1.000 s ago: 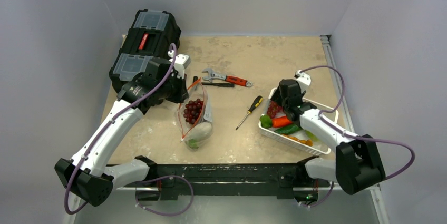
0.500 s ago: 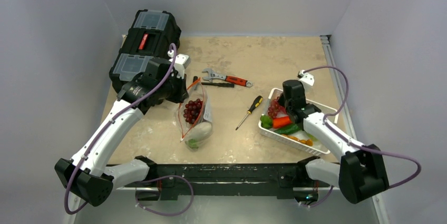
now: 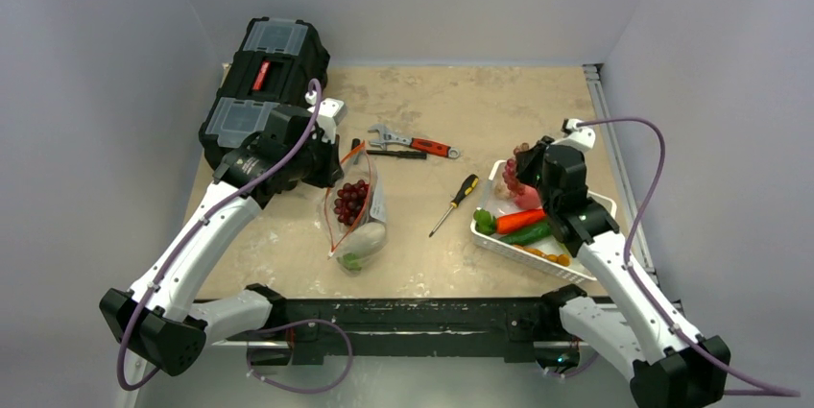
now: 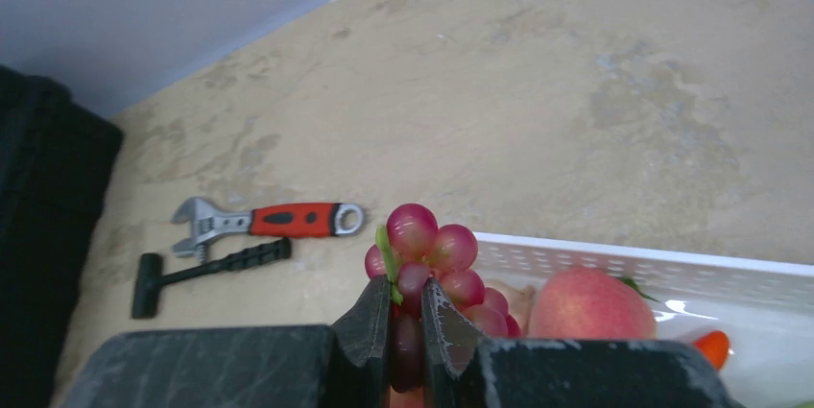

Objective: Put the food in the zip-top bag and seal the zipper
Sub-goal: Pick up the fake fruit from the bin, then place the fake fruit in the zipper food storage bag, then pick up the fake fruit from the bin, then place the fake fruit in the zipper food storage bag.

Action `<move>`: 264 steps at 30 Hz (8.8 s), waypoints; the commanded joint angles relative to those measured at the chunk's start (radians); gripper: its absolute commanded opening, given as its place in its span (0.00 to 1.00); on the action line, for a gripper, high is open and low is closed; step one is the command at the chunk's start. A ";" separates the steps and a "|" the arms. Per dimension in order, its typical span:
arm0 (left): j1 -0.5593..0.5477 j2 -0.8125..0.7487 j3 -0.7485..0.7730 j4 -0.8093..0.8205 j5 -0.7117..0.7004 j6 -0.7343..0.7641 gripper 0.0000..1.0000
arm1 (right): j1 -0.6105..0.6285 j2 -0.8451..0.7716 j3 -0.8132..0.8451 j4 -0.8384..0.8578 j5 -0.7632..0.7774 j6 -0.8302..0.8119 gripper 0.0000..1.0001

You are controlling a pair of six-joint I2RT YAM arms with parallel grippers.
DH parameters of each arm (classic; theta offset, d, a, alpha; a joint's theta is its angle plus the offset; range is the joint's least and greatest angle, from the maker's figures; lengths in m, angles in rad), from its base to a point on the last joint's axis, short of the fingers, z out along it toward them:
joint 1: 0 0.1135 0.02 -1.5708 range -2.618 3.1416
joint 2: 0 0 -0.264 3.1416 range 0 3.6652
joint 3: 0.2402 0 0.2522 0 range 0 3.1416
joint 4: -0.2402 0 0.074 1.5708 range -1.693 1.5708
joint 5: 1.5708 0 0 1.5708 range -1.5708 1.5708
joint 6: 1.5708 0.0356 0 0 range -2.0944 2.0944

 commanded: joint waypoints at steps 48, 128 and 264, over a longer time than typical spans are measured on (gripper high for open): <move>0.006 -0.017 0.002 0.025 0.000 0.027 0.00 | 0.628 0.435 0.281 0.807 -0.613 0.074 0.00; 0.005 -0.013 0.002 0.023 -0.002 0.028 0.00 | 0.726 0.220 0.327 0.060 0.238 -0.124 0.62; 0.005 -0.002 0.005 0.014 -0.007 0.030 0.00 | 0.855 0.481 0.438 0.242 -0.032 -0.210 0.36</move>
